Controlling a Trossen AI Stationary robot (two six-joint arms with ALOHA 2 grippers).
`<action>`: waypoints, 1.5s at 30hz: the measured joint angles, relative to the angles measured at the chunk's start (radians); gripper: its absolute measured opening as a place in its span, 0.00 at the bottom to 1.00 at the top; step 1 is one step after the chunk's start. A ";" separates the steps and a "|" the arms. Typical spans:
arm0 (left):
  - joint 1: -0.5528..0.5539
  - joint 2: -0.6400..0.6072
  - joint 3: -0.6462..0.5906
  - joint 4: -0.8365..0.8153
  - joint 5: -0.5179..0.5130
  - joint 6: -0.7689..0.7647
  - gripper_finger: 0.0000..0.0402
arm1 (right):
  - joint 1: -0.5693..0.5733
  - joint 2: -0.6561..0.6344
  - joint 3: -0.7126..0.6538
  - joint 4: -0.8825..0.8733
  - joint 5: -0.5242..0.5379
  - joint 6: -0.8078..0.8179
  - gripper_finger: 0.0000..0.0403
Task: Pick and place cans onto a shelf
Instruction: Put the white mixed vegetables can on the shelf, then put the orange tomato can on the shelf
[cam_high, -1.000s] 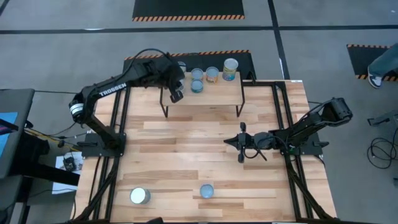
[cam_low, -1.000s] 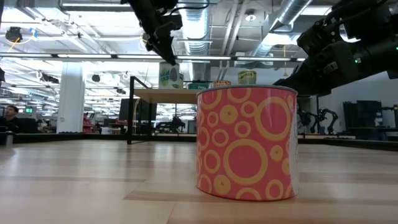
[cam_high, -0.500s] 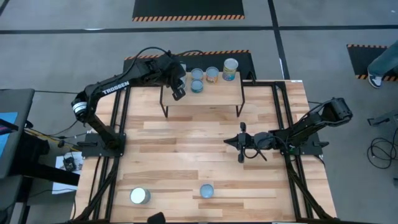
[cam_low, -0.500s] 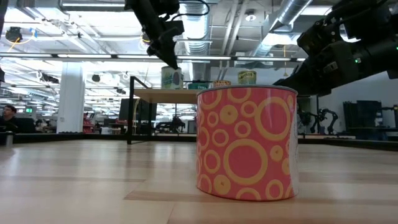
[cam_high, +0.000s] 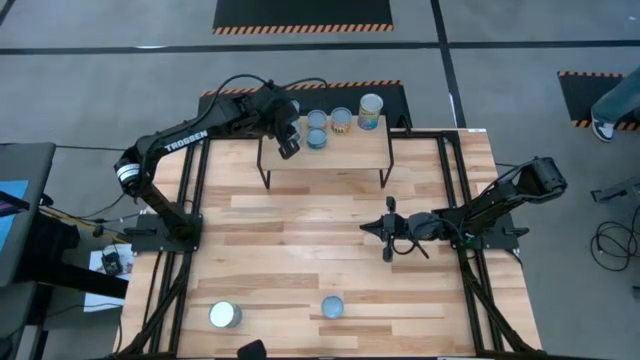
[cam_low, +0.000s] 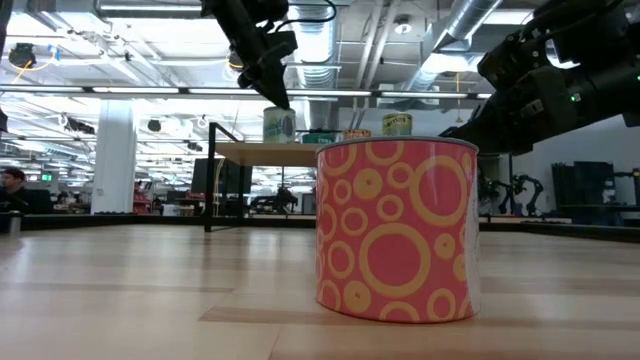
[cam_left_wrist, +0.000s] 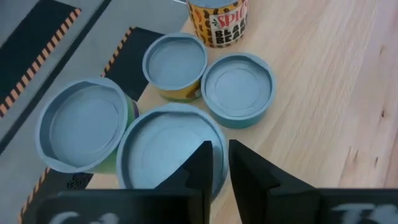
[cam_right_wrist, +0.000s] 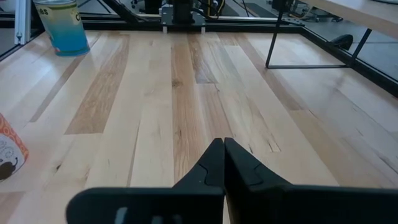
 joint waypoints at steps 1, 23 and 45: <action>0.000 0.000 0.000 0.000 0.000 0.005 0.11 | 0.000 0.000 0.000 0.000 0.000 0.000 0.03; 0.000 0.000 0.000 -0.009 -0.059 0.043 0.17 | 0.000 0.000 0.000 0.000 0.000 0.000 0.03; -0.212 -0.397 -0.401 0.418 -0.001 0.114 0.17 | 0.000 0.000 0.000 -0.033 0.000 0.003 0.02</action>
